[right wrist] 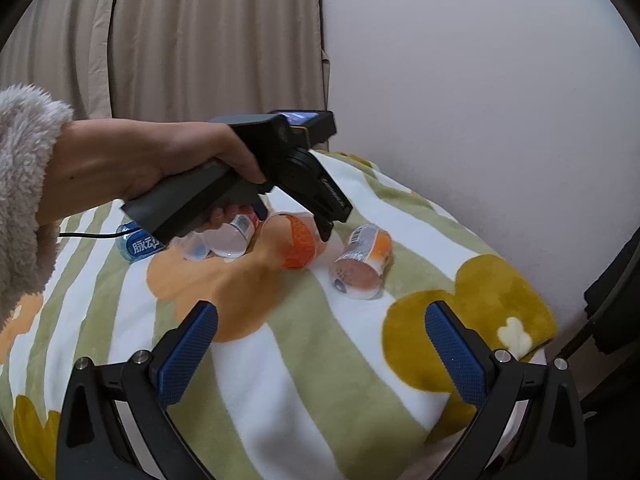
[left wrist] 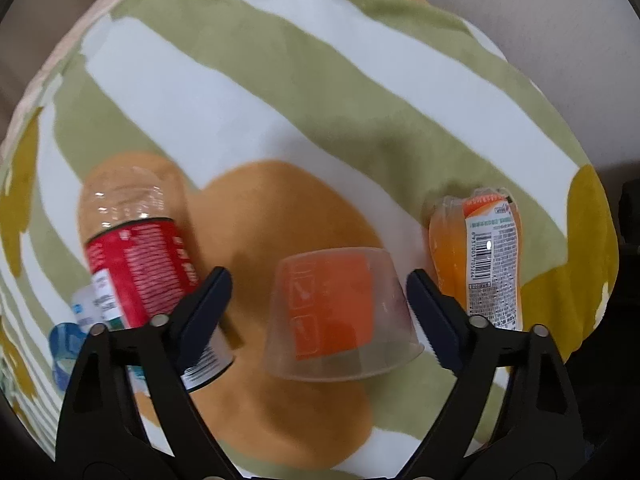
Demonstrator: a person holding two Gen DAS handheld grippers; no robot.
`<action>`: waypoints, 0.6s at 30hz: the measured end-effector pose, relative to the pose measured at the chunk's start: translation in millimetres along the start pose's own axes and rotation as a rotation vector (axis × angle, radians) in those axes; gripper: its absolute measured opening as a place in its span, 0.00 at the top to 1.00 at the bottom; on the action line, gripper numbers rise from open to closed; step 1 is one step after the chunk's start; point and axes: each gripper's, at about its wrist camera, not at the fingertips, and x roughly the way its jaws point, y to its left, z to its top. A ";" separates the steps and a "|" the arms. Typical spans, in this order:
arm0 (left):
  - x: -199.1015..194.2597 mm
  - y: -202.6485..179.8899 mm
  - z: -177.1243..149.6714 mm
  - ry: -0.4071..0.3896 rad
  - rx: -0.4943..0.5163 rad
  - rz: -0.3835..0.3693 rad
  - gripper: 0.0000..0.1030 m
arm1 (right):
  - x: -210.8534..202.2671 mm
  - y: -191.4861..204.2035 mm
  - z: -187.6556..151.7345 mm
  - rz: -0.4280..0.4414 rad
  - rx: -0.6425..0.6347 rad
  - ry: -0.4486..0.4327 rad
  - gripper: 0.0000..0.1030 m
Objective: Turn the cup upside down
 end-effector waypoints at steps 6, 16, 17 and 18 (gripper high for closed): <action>12.7 -10.4 -8.2 0.052 0.038 0.004 0.36 | -2.5 -1.1 -1.0 -0.005 -0.010 -0.016 0.00; -46.0 -11.5 -42.0 0.020 0.037 -0.051 0.38 | -22.8 -6.6 3.7 0.007 0.044 -0.037 0.00; -55.5 -9.2 -50.6 0.012 0.044 -0.053 0.38 | -28.4 -6.9 5.5 0.009 0.045 -0.045 0.00; -66.2 -6.6 -61.0 0.004 0.051 -0.052 0.38 | -34.1 -7.4 7.1 0.009 0.045 -0.054 0.00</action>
